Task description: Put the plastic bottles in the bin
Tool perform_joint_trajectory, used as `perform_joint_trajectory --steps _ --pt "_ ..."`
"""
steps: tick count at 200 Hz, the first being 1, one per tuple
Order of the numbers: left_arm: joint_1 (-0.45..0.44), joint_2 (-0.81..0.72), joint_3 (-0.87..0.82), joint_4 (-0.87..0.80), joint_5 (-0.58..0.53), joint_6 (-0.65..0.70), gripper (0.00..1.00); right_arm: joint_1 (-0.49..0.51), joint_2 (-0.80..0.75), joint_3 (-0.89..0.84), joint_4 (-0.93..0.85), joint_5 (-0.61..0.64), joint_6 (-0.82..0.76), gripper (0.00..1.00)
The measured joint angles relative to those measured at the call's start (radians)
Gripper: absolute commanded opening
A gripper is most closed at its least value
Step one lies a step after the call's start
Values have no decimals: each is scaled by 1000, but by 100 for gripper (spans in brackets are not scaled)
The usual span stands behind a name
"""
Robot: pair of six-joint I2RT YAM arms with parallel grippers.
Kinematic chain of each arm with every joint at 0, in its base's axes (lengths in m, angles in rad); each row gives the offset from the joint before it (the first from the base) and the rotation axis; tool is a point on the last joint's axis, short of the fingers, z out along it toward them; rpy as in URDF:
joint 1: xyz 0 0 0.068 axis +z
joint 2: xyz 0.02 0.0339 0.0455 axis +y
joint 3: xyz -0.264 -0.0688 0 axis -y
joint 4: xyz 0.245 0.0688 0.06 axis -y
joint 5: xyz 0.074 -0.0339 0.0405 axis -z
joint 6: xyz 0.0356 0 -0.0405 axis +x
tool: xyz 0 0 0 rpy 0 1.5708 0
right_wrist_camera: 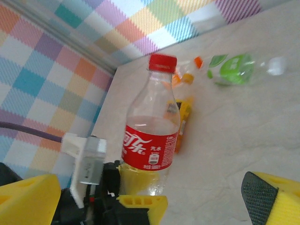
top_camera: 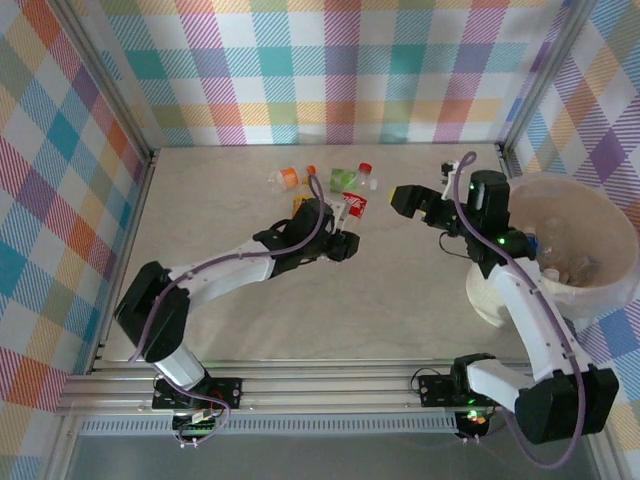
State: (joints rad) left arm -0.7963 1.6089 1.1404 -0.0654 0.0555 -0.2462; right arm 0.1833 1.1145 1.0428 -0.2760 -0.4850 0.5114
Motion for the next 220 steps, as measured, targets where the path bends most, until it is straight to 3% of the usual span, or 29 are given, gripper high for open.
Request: perform_joint_trajectory --steps 72,154,175,204,220 --pt "0 -179 -90 218 262 -43 49 83 69 31 150 -189 21 100" --pt "0 -175 -98 406 470 -140 49 128 69 35 343 -286 54 99" --pt "0 -158 -98 431 505 -155 49 134 70 35 353 -286 53 92" --pt "0 -144 -95 441 524 -163 49 135 94 37 359 -285 58 70" --pt "0 -144 -95 441 520 -169 50 135 104 37 354 -281 66 62"
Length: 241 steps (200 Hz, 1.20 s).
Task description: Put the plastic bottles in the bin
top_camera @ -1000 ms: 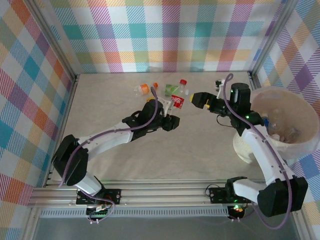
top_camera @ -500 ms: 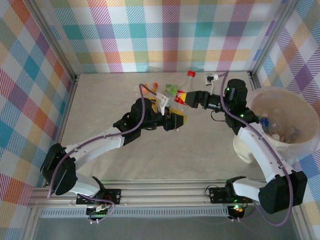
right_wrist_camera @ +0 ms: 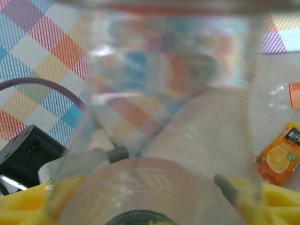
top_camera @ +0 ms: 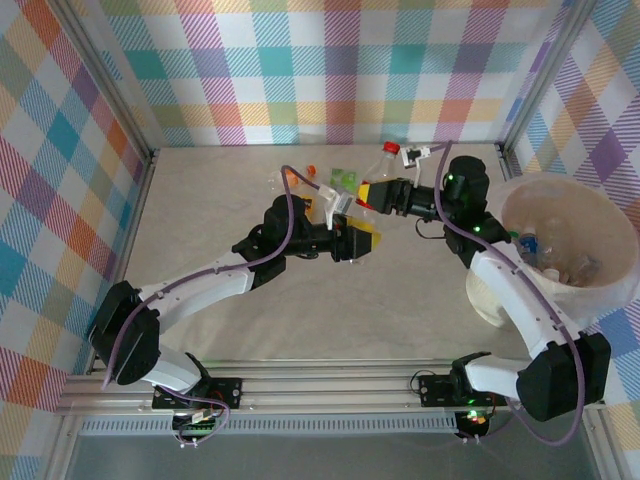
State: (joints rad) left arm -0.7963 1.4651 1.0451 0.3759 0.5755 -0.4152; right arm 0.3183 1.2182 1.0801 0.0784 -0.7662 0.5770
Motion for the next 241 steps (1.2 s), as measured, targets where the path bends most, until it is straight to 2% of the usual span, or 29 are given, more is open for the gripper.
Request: perform_joint_trajectory --steps 26,42,65,107,157,210,241 --pt "0 0 0 -1 -8 -1 54 0 -2 2 -11 14 -2 54" --pt "0 2 2 -8 -11 -4 77 0 -10 2 -29 34 -12 50" --pt "0 24 33 -32 -31 -26 87 2 -38 3 -80 109 -40 48" --pt "0 64 100 -117 -70 -33 91 2 -75 64 -236 310 -121 48" --pt "-5 83 151 -202 -142 -31 100 -1 -160 107 -355 572 -239 46" --pt "-6 119 151 -260 -241 -50 100 -11 -235 212 -452 866 -412 43" --pt "-6 124 151 -309 -326 -67 100 -16 -262 285 -486 1091 -550 40"
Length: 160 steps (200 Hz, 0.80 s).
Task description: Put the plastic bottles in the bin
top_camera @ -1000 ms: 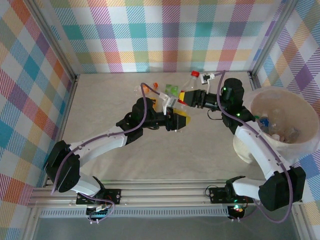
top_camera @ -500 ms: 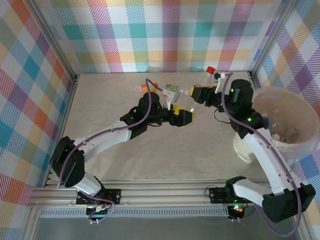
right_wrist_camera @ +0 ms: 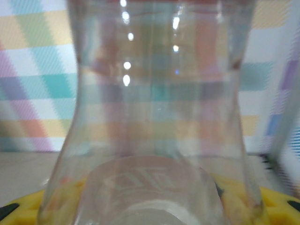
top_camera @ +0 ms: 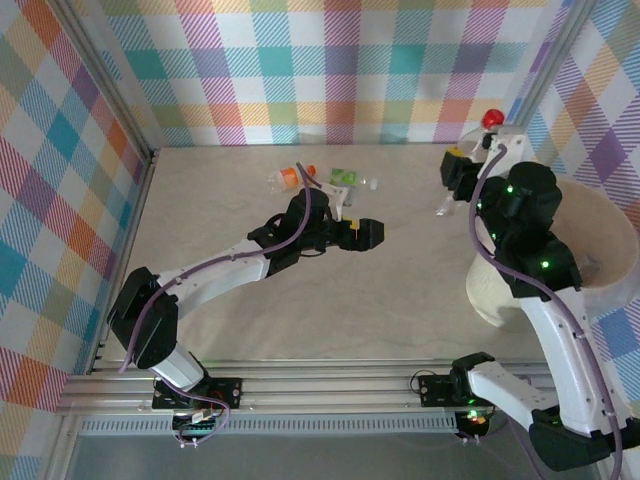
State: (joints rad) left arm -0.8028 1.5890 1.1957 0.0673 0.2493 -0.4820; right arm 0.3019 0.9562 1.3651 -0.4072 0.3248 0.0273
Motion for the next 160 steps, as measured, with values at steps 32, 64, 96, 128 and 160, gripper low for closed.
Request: perform_joint_trajectory --steps 32,64,96,128,160 --pt "0 0 0 -41 -80 -9 100 -8 0 37 -5 236 -166 40" --pt "0 17 14 -69 -117 -27 100 -40 9 49 -15 389 -290 39" --pt "0 33 19 -71 -121 -54 100 -140 50 117 -80 455 -324 40" --pt "0 43 19 -77 -121 -77 100 -202 93 154 -187 487 -312 44" --pt "0 47 19 -95 -122 -84 100 -257 153 178 -333 475 -266 47"
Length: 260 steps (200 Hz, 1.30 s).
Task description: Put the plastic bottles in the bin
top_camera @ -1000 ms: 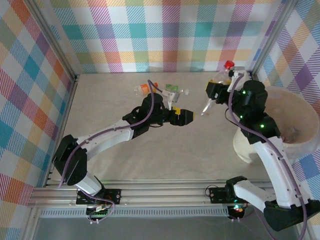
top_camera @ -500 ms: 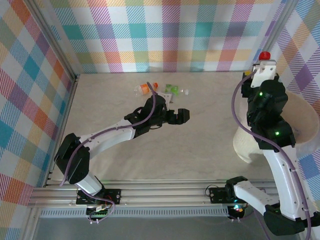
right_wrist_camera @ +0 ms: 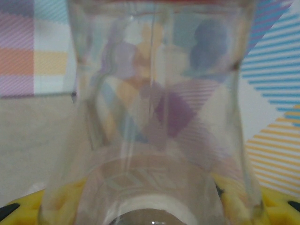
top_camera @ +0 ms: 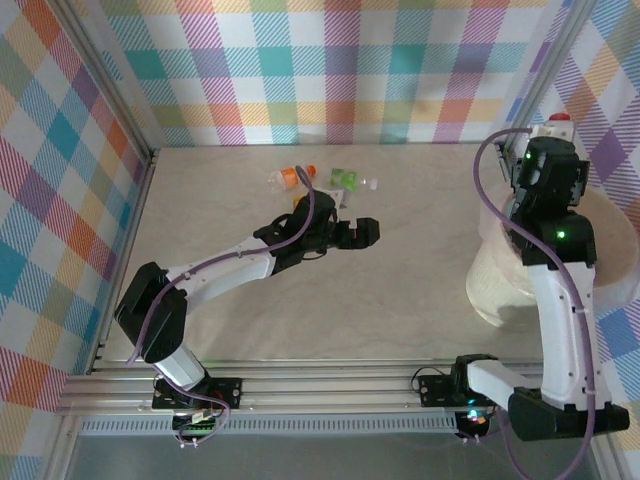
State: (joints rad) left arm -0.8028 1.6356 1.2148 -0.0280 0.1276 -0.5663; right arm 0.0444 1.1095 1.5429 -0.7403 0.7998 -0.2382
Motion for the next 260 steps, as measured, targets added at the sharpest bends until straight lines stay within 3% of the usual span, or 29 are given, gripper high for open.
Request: perform_joint_trajectory --steps 59,103,170,226,260 --pt "3 44 31 -30 2 -15 100 -160 21 -4 -185 -135 96 52" --pt "15 58 62 -45 9 -22 100 -222 74 -11 -300 -203 175 80" --pt "32 60 63 -52 9 -25 100 -222 115 -10 -354 -264 237 100" --pt "52 60 63 -68 -11 -25 100 -226 115 -7 -352 -297 252 100" --pt "67 60 63 -111 -60 -24 100 -230 87 -8 -330 -397 270 100"
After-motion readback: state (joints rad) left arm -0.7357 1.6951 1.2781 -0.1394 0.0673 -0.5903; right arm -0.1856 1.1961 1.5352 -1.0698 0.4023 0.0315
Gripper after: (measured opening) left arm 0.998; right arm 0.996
